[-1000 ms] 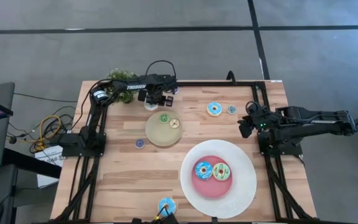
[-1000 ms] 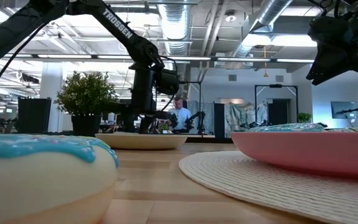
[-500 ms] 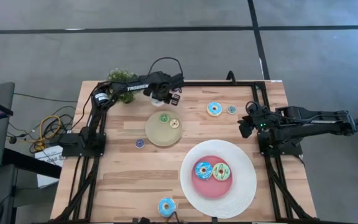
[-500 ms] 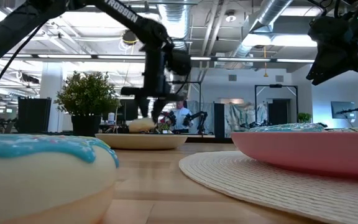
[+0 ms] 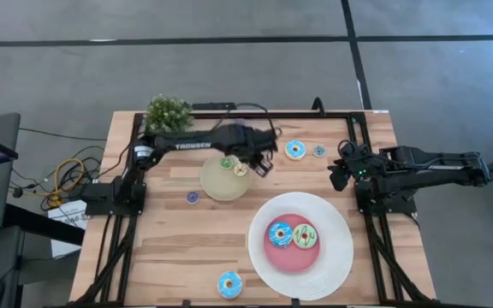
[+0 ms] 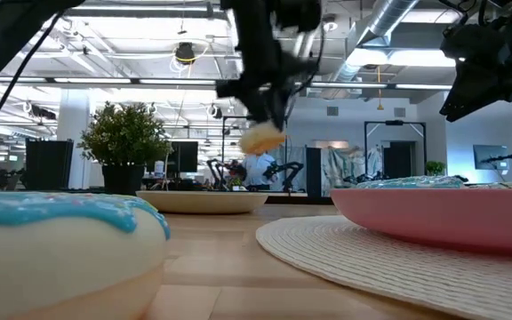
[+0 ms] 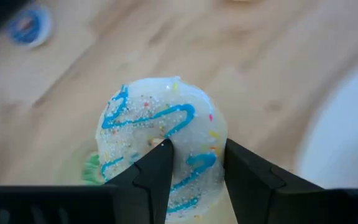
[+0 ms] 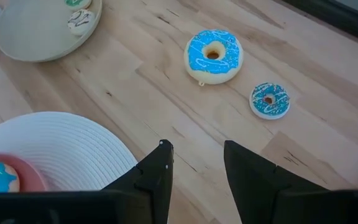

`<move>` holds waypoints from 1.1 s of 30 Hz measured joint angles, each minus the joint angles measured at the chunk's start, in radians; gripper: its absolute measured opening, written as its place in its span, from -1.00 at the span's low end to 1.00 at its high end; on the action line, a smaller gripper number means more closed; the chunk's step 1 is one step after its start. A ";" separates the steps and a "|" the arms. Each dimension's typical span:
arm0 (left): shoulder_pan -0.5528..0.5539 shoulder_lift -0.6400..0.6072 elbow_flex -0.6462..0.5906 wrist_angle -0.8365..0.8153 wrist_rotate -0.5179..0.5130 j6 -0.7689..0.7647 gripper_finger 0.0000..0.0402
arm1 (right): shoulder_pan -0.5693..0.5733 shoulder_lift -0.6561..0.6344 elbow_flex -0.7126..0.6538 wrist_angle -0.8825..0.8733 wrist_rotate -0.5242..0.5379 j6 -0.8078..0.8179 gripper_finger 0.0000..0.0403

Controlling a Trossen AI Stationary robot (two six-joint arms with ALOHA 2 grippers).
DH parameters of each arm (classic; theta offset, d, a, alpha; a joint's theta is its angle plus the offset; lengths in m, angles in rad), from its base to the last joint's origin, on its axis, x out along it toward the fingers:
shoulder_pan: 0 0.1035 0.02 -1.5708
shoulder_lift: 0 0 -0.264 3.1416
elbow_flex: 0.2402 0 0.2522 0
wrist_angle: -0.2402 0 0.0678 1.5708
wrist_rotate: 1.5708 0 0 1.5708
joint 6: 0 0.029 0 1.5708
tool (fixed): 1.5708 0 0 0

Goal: Pick & Place donuts
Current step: Put the large white donut on the pink plate

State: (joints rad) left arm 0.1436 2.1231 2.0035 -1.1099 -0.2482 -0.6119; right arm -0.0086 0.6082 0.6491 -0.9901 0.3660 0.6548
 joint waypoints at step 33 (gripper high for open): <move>-0.495 0.000 0.061 0.204 0.179 0.625 -0.37 | 0.000 0.000 0.000 0.004 0.000 0.000 -0.34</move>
State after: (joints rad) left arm -0.3516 2.1231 2.0647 -0.9055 -0.0694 0.0128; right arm -0.0086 0.6080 0.6491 -0.9863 0.3660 0.6544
